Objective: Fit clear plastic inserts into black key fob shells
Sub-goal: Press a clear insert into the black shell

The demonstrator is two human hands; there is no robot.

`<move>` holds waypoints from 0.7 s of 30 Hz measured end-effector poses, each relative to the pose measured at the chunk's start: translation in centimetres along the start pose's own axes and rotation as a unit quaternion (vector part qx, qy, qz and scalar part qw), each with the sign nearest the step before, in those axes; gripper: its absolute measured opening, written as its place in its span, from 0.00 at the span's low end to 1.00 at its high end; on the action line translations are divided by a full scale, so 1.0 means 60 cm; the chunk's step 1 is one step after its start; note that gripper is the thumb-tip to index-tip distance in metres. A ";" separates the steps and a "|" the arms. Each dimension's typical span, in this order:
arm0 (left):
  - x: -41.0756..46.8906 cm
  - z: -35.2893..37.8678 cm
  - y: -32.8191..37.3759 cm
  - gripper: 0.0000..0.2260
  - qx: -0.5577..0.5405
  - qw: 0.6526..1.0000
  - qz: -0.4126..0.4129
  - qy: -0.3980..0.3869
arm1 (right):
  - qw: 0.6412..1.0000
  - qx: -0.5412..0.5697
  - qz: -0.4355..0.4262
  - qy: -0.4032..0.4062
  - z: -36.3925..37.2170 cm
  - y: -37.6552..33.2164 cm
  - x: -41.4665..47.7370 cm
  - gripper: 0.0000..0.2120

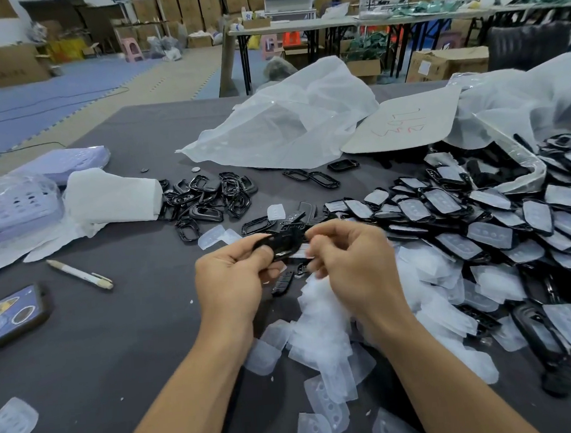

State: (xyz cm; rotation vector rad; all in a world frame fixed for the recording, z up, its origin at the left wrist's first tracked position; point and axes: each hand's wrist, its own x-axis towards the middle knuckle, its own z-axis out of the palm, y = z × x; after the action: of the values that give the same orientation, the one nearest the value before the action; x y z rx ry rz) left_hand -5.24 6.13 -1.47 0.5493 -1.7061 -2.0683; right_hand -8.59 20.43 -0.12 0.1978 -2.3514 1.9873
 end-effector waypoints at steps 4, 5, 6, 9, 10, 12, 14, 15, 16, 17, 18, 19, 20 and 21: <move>0.023 -0.024 0.008 0.12 -0.071 0.995 -0.045 0.054 | 0.978 -0.148 -0.069 0.133 -0.044 0.011 0.024 0.16; 0.025 -0.027 0.009 0.11 -0.084 0.993 -0.055 0.059 | 0.971 -0.175 -0.079 0.143 -0.050 0.013 0.028 0.17; 0.026 -0.027 0.010 0.09 -0.094 0.992 -0.062 0.060 | 0.967 -0.198 -0.085 0.136 -0.054 0.015 0.030 0.17; 0.026 -0.020 0.008 0.09 -0.109 0.990 -0.068 0.061 | 0.952 -0.281 -0.109 0.052 -0.043 0.019 0.027 0.14; 0.027 -0.017 0.007 0.09 -0.108 0.990 -0.068 0.060 | 0.942 -0.313 -0.117 0.023 -0.038 0.021 0.026 0.13; 0.032 -0.012 0.005 0.08 -0.104 0.991 -0.067 0.059 | 0.922 -0.368 -0.120 -0.010 -0.030 0.025 0.025 0.13; 0.037 -0.014 0.006 0.06 -0.103 0.990 -0.068 0.062 | 0.926 -0.360 -0.115 0.011 -0.028 0.024 0.022 0.14; 0.038 -0.017 0.006 0.06 -0.105 0.990 -0.067 0.064 | 0.931 -0.343 -0.115 0.035 -0.029 0.020 0.019 0.13; 0.039 -0.020 0.005 0.06 -0.106 0.990 -0.065 0.066 | 0.934 -0.333 -0.121 0.052 -0.030 0.016 0.018 0.12; 0.040 -0.023 0.005 0.06 -0.105 0.990 -0.064 0.066 | 0.933 -0.332 -0.128 0.054 -0.030 0.013 0.016 0.11; 0.040 -0.026 0.004 0.06 -0.100 0.991 -0.063 0.065 | 0.932 -0.335 -0.134 0.039 -0.028 0.010 0.014 0.10; 0.039 -0.027 0.004 0.05 -0.094 0.991 -0.064 0.063 | 0.931 -0.338 -0.137 0.013 -0.025 0.007 0.012 0.09; 0.038 -0.028 0.004 0.06 -0.088 0.992 -0.065 0.061 | 0.931 -0.339 -0.136 -0.016 -0.022 0.005 0.009 0.07; 0.038 -0.028 0.003 0.07 -0.080 0.993 -0.066 0.058 | 0.930 -0.341 -0.131 -0.046 -0.020 0.003 0.007 0.06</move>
State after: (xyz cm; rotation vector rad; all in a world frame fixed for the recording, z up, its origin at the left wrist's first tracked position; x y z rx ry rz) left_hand -6.22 3.49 -1.68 0.7310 -1.4588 -2.1944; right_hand -9.07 21.59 -0.07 0.5299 -2.7268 0.9839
